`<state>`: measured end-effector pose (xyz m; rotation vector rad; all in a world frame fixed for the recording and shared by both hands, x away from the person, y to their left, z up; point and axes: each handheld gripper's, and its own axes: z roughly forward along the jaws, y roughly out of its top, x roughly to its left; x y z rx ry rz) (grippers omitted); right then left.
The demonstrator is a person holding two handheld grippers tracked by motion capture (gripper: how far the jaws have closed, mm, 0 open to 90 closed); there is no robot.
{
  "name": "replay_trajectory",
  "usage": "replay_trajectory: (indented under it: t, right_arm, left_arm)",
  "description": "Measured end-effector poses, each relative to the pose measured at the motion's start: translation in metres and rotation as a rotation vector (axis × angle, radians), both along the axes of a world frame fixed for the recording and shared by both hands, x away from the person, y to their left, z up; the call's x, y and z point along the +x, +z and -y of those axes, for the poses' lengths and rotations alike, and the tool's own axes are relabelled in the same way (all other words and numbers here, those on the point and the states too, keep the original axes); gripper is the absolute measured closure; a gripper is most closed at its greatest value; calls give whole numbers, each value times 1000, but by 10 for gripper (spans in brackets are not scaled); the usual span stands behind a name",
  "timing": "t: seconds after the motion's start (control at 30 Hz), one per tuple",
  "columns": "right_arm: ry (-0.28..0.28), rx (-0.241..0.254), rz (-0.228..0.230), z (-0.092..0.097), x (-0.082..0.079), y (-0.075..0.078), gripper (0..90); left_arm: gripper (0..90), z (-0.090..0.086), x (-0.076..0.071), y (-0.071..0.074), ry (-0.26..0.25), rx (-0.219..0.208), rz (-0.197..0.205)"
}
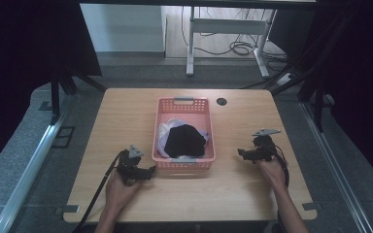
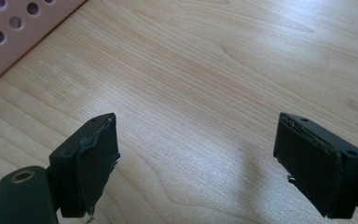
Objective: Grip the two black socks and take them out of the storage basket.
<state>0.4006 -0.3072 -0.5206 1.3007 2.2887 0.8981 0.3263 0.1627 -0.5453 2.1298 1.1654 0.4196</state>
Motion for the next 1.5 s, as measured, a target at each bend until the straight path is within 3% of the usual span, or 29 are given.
replay_trajectory:
  t: [0.5,0.77,0.97,1.5]
  right_arm:
    - [30,13,5,-4,-2,12,117]
    - [55,55,22,-6,-4,24,104]
    - [80,59,32,-13,-5,34,79]
    - [129,135,26,-34,-4,55,65]
  left_arm:
    - [107,0,0,0,0,-1,0]
    - [107,0,0,0,0,-2,0]
    - [107,0,0,0,-2,0,0]
    - [107,0,0,0,-3,2,-1]
